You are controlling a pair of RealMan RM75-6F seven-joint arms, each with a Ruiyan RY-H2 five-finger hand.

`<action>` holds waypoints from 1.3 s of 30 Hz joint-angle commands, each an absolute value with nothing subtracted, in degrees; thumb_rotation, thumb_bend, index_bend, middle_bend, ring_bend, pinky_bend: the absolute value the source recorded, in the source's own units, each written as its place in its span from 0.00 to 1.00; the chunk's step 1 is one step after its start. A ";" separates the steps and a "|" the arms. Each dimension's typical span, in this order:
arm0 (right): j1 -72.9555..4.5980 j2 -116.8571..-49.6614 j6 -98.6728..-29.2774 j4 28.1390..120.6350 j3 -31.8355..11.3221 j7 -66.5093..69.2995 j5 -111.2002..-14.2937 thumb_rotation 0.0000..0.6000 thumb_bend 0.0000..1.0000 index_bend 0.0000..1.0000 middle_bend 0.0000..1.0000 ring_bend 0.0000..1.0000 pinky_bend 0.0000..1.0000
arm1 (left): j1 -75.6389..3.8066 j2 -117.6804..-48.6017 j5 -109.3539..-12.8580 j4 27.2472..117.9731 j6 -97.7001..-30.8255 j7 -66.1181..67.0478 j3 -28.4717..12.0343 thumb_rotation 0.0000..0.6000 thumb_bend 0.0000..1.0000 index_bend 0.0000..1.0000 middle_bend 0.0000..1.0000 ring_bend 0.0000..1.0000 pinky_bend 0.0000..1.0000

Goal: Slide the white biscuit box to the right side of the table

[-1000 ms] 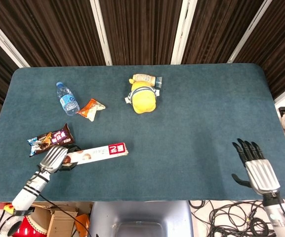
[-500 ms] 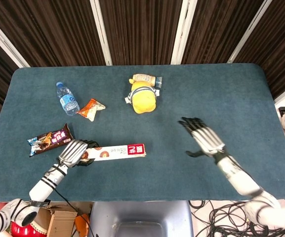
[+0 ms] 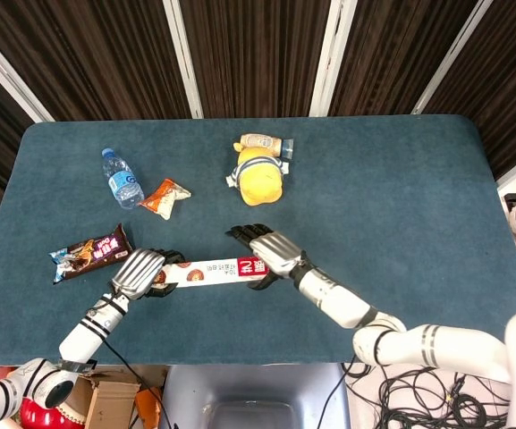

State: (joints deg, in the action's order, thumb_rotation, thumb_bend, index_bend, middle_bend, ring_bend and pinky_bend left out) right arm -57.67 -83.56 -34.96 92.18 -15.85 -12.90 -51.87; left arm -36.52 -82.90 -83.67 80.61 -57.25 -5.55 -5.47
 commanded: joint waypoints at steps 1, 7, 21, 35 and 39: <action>-60.22 -85.77 -37.07 91.11 -13.48 -17.03 -47.32 1.00 0.14 0.07 0.06 0.00 0.01 | -36.44 -82.60 -83.51 81.08 -57.53 -5.17 -5.39 1.00 0.38 0.49 0.55 0.51 0.57; -61.38 -88.41 -40.61 89.27 -12.14 -18.60 -43.70 1.00 0.14 0.33 0.24 0.14 0.14 | -36.20 -82.11 -83.45 81.93 -57.91 -4.69 -4.90 1.00 0.38 0.49 0.55 0.51 0.57; -60.95 -90.57 -43.81 88.25 -12.56 -16.26 -45.93 1.00 0.22 0.68 0.50 0.44 0.49 | -36.45 -82.56 -84.05 82.34 -58.39 -4.20 -4.32 1.00 0.38 0.47 0.55 0.50 0.57; -56.88 -85.43 -43.52 88.60 -11.26 -10.03 -54.28 1.00 0.28 0.82 0.61 0.55 0.59 | -32.54 -79.54 -91.55 80.19 -67.42 -18.15 -0.77 1.00 0.22 0.00 0.02 0.02 0.15; -54.17 -82.55 -44.14 89.22 -9.50 -7.60 -58.16 1.00 0.28 0.82 0.61 0.55 0.59 | -30.99 -78.40 -93.19 79.04 -72.61 -18.22 -1.33 0.80 0.20 0.00 0.00 0.00 0.12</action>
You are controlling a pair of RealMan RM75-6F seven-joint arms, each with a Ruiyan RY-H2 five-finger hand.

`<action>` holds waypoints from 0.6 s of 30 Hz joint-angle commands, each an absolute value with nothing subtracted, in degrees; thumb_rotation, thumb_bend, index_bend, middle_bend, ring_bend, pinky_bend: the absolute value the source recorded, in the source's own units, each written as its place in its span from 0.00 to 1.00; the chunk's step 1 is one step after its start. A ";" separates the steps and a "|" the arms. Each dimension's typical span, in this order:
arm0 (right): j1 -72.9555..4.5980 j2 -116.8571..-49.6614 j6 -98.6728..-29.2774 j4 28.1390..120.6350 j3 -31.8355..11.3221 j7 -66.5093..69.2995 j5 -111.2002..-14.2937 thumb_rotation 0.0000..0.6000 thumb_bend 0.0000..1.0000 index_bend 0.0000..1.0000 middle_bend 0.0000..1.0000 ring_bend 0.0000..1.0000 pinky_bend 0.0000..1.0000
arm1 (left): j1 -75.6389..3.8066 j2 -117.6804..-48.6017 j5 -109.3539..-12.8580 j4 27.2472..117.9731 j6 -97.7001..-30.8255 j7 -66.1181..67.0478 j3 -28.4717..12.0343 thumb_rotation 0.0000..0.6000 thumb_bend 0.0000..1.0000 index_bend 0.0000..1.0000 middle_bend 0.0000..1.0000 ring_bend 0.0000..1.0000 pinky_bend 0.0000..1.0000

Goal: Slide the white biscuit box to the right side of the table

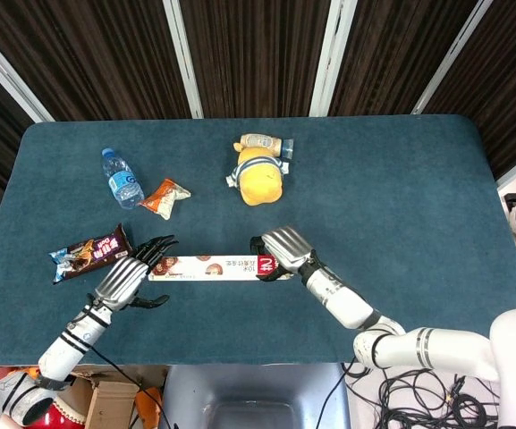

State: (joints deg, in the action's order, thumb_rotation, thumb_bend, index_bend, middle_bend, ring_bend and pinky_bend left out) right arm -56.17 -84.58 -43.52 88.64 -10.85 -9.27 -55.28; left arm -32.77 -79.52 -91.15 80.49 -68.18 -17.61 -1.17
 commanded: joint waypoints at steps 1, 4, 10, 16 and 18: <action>-53.03 -81.47 -44.98 89.55 -8.74 -6.91 -60.07 1.00 0.28 0.82 0.61 0.55 0.59 | -30.37 -77.80 -93.23 78.77 -73.74 -17.22 -1.40 0.80 0.20 0.00 0.00 0.00 0.11; -48.27 -78.13 -49.46 89.53 -5.55 -3.72 -67.09 1.00 0.28 0.81 0.61 0.55 0.57 | -27.86 -75.52 -91.37 77.41 -75.73 -12.40 -1.42 0.84 0.21 0.00 0.00 0.00 0.11; -38.44 -75.21 -57.81 80.37 1.75 5.83 -77.71 1.00 0.28 0.79 0.61 0.55 0.54 | -23.56 -74.00 -86.06 73.51 -73.80 -14.00 0.14 0.94 0.23 0.00 0.01 0.00 0.11; -33.72 -78.67 -56.56 68.03 3.65 14.58 -77.41 1.00 0.28 0.64 0.59 0.47 0.49 | -22.81 -76.41 -84.82 67.94 -70.00 -18.41 1.20 0.98 0.24 0.00 0.01 0.00 0.11; -32.84 -80.10 -56.39 64.88 3.66 16.25 -77.80 1.00 0.28 0.54 0.52 0.40 0.46 | -22.88 -77.18 -84.98 66.60 -69.11 -19.09 1.41 0.99 0.24 0.00 0.00 0.00 0.11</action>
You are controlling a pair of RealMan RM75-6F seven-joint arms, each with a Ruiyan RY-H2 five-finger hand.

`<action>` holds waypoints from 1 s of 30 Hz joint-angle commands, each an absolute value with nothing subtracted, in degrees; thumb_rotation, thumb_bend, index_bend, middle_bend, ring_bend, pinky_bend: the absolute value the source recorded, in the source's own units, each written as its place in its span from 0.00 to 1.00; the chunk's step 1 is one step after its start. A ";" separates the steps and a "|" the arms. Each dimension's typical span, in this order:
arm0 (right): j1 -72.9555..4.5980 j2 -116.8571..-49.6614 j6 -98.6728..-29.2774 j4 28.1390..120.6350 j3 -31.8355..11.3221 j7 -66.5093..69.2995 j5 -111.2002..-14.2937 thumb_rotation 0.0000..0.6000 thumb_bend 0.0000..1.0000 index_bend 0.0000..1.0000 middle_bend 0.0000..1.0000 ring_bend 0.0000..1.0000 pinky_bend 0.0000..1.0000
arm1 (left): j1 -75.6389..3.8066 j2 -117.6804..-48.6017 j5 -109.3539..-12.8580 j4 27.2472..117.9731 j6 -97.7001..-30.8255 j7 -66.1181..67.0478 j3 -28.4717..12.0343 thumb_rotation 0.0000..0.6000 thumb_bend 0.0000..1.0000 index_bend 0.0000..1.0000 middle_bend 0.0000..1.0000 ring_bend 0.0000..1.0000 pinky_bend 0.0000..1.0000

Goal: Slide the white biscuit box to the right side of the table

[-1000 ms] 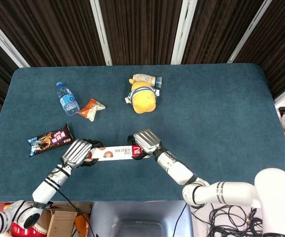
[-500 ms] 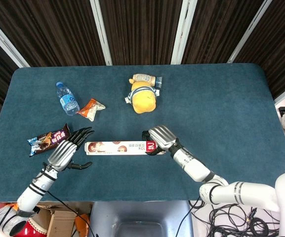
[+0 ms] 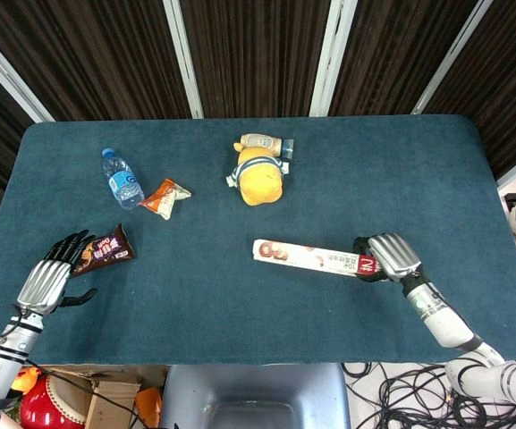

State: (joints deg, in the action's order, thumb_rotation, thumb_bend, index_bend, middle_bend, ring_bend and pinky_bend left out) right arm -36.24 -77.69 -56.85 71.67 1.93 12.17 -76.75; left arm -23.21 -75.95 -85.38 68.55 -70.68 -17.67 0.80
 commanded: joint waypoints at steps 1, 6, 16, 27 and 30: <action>-32.68 -80.29 -55.70 64.18 3.78 17.02 -77.89 1.00 0.28 0.46 0.46 0.35 0.43 | -22.89 -77.42 -85.13 66.23 -68.99 -19.24 1.44 1.00 0.24 0.00 0.00 0.00 0.11; -33.16 -77.15 -50.54 65.63 4.82 18.06 -78.59 1.00 0.22 0.01 0.06 0.03 0.17 | -22.67 -77.42 -86.07 66.38 -69.55 -18.95 1.44 1.00 0.25 0.00 0.00 0.00 0.11; -22.75 -65.24 -67.14 83.77 4.68 1.96 -76.14 1.00 0.11 0.00 0.00 0.00 0.02 | -17.81 -68.66 -81.04 81.47 -70.91 -7.98 2.33 1.00 0.31 0.00 0.00 0.00 0.12; -5.51 -67.50 -95.96 95.35 4.15 -18.09 -76.52 1.00 0.11 0.00 0.00 0.00 0.01 | -9.57 -69.65 -83.37 87.84 -84.48 5.01 3.09 1.00 0.33 0.00 0.00 0.00 0.11; -4.50 -67.97 -96.82 95.69 2.54 -17.42 -75.85 1.00 0.11 0.00 0.00 0.00 0.00 | -8.88 -69.83 -84.83 88.24 -85.82 5.54 3.12 1.00 0.33 0.00 0.00 0.00 0.11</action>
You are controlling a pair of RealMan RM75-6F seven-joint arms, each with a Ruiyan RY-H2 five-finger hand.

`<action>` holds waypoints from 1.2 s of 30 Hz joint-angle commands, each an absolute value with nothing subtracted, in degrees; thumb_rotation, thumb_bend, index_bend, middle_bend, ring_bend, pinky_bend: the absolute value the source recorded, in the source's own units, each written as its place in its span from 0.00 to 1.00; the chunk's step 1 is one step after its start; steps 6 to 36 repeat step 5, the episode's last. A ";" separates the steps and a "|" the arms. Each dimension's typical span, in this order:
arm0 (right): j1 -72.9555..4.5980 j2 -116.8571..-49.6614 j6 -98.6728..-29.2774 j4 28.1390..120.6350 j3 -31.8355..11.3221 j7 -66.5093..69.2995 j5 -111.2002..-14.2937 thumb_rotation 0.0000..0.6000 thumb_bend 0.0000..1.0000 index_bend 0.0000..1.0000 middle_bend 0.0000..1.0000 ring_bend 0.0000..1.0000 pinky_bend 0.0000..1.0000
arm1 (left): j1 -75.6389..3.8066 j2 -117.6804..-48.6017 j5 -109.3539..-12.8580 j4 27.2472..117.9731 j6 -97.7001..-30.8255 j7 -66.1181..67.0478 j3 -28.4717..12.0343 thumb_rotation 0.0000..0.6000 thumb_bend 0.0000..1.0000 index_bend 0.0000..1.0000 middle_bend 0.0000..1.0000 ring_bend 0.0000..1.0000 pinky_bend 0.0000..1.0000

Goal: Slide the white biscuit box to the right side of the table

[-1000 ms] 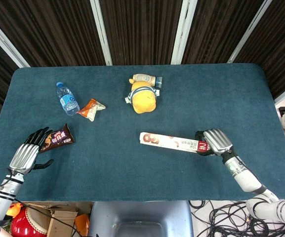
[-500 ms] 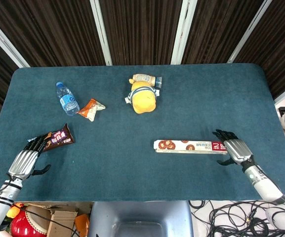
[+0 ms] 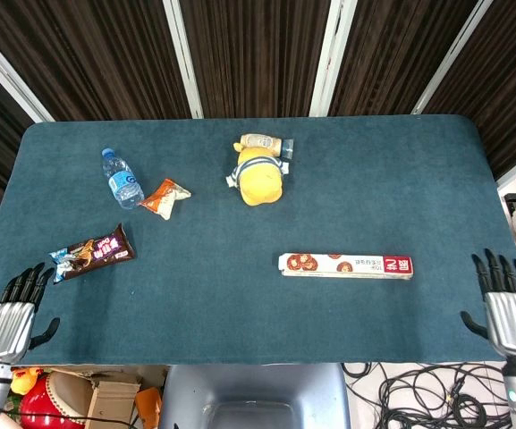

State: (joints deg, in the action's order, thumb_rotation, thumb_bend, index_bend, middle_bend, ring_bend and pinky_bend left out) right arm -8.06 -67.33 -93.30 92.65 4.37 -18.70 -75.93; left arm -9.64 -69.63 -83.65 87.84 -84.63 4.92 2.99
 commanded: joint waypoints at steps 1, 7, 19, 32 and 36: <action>-4.27 -67.88 -96.78 95.56 2.53 -17.18 -76.20 1.00 0.11 0.00 0.00 0.00 0.00 | -8.68 -69.88 -85.09 88.29 -86.02 5.64 3.17 1.00 0.33 0.00 0.00 0.00 0.11; -3.44 -66.99 -96.22 95.10 2.44 -16.05 -77.57 1.00 0.11 0.00 0.00 0.00 0.00 | -8.50 -69.92 -86.01 88.38 -85.69 5.22 3.13 1.00 0.33 0.00 0.00 0.00 0.11; -3.44 -66.99 -96.22 95.10 2.44 -16.05 -77.57 1.00 0.11 0.00 0.00 0.00 0.00 | -8.50 -69.92 -86.01 88.38 -85.69 5.22 3.13 1.00 0.33 0.00 0.00 0.00 0.11; -3.44 -66.99 -96.22 95.10 2.44 -16.05 -77.57 1.00 0.11 0.00 0.00 0.00 0.00 | -8.50 -69.92 -86.01 88.38 -85.69 5.22 3.13 1.00 0.33 0.00 0.00 0.00 0.11; -3.44 -66.99 -96.22 95.10 2.44 -16.05 -77.57 1.00 0.11 0.00 0.00 0.00 0.00 | -8.50 -69.92 -86.01 88.38 -85.69 5.22 3.13 1.00 0.33 0.00 0.00 0.00 0.11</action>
